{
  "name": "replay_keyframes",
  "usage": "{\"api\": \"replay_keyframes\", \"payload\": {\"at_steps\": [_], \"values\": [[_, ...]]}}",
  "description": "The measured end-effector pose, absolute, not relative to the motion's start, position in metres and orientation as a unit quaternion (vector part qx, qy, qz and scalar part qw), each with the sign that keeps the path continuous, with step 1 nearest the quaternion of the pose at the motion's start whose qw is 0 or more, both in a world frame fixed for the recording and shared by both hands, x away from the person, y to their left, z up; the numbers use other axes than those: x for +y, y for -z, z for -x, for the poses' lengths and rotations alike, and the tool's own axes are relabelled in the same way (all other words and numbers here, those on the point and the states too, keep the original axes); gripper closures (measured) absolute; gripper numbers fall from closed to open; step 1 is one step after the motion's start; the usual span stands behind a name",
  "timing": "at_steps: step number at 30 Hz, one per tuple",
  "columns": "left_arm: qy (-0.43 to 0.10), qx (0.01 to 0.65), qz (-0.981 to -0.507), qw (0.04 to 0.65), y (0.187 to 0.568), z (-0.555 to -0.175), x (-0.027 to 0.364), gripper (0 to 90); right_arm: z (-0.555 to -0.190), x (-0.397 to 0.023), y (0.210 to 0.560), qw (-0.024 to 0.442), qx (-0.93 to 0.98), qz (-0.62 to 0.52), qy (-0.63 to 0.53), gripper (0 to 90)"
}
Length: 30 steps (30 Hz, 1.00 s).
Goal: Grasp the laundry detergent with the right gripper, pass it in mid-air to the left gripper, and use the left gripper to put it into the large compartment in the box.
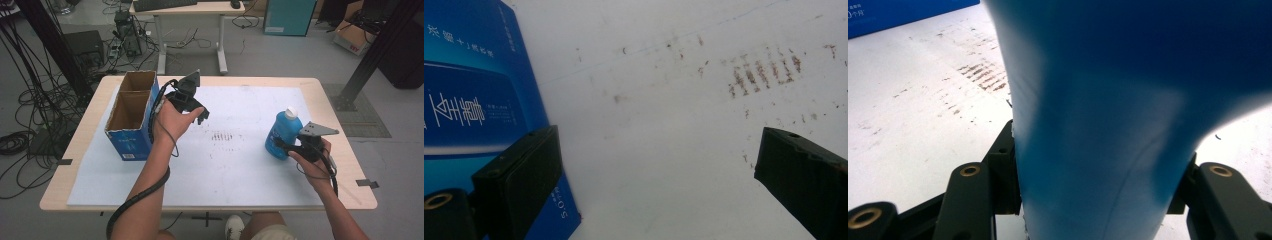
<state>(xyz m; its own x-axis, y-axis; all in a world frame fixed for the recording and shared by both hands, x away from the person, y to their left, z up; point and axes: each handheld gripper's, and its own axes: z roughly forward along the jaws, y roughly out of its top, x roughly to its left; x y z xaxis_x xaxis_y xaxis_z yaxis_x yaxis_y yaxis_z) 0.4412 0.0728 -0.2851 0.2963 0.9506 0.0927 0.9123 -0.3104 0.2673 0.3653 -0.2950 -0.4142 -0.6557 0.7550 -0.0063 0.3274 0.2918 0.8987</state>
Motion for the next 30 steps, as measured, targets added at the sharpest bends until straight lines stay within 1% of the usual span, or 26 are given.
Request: {"api": "replay_keyframes", "payload": {"at_steps": [11,13,14,30], "values": [[-0.117,0.581,-0.802,0.081,0.2871,-0.4397,0.0744,5.4,-0.3652,-0.2950,0.4144,0.223,0.772,-0.349,-0.482,43.8],[-0.109,0.580,-0.804,0.079,0.2838,-0.4391,0.0763,5.4,-0.3650,-0.2949,0.4143,0.223,0.772,-0.350,-0.482,43.8],[-0.118,0.581,-0.801,0.083,0.2841,-0.4385,0.0764,5.4,-0.3650,-0.2948,0.4143,0.223,0.772,-0.350,-0.482,43.8],[-0.122,0.578,-0.802,0.088,0.2792,-0.4358,0.0798,5.4,-0.3647,-0.2941,0.4140,0.225,0.772,-0.350,-0.480,43.8]]}}
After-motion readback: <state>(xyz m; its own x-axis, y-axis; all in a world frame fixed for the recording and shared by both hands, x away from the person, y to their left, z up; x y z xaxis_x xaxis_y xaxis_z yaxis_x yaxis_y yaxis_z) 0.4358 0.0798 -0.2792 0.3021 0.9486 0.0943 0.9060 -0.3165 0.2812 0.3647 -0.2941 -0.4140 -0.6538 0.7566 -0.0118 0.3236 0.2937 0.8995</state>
